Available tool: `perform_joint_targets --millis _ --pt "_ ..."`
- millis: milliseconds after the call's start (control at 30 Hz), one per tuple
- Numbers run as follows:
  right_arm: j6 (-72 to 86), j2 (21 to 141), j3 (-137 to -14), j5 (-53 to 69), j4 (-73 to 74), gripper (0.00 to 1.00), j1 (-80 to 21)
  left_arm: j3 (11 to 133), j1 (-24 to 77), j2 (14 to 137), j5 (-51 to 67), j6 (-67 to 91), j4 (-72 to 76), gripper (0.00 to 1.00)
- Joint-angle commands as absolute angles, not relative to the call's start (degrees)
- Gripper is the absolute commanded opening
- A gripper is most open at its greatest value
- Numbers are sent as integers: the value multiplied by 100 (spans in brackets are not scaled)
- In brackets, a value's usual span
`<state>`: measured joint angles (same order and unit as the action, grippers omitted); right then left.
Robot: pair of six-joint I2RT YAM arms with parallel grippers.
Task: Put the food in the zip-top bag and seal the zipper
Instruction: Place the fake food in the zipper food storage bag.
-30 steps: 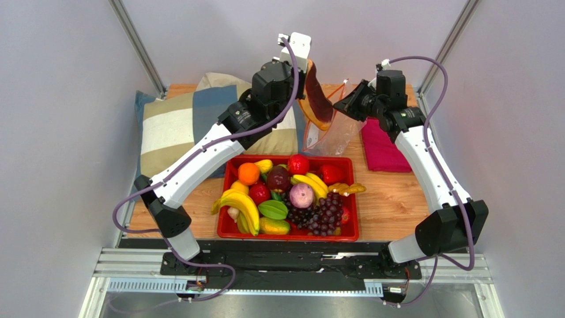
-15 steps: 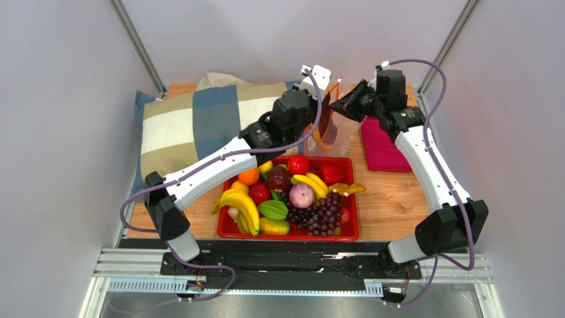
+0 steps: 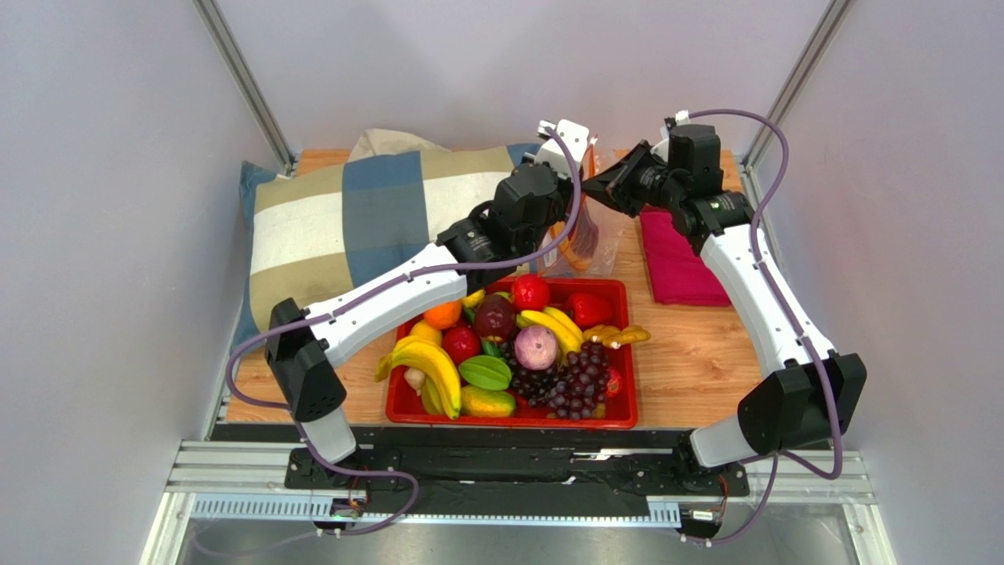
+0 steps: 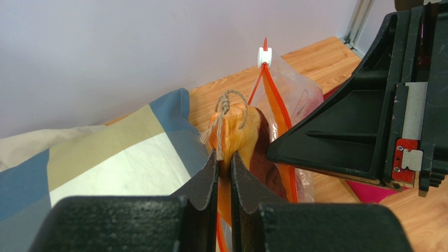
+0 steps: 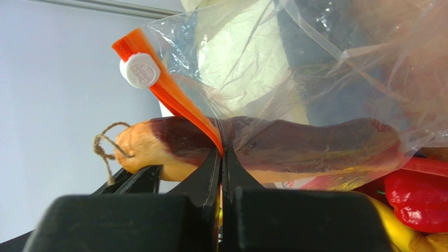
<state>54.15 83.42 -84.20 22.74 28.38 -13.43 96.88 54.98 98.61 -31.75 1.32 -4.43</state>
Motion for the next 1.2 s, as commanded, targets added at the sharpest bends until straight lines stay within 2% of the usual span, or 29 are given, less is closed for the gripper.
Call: perform_joint_targets --millis 0,267,600,733,800,1100,1167 --pt "5730 8209 -8385 2689 2347 0 -1380 9721 5502 9870 -3032 448 -167 0" --pt "5687 8226 -8332 2847 2224 0 -1380 9290 5449 9694 -1926 62 -35 0" --pt "5880 8068 -8007 3173 1714 0 -1380 9860 5204 10115 -2259 709 -1210 0" --pt "5862 8095 -7989 3339 1503 0 -1389 10370 5098 10239 -1909 1002 -1617 0" --pt "5792 8130 -8015 3401 1485 0 -1441 10432 5115 10230 -1313 756 -1635 0" --pt "5739 8139 -8033 3604 1266 0 -1468 10687 5177 10371 -1477 711 -2012 0" --pt "5748 8139 -8103 3586 1266 0 -1459 10661 5115 10275 -1424 860 -2074 7"
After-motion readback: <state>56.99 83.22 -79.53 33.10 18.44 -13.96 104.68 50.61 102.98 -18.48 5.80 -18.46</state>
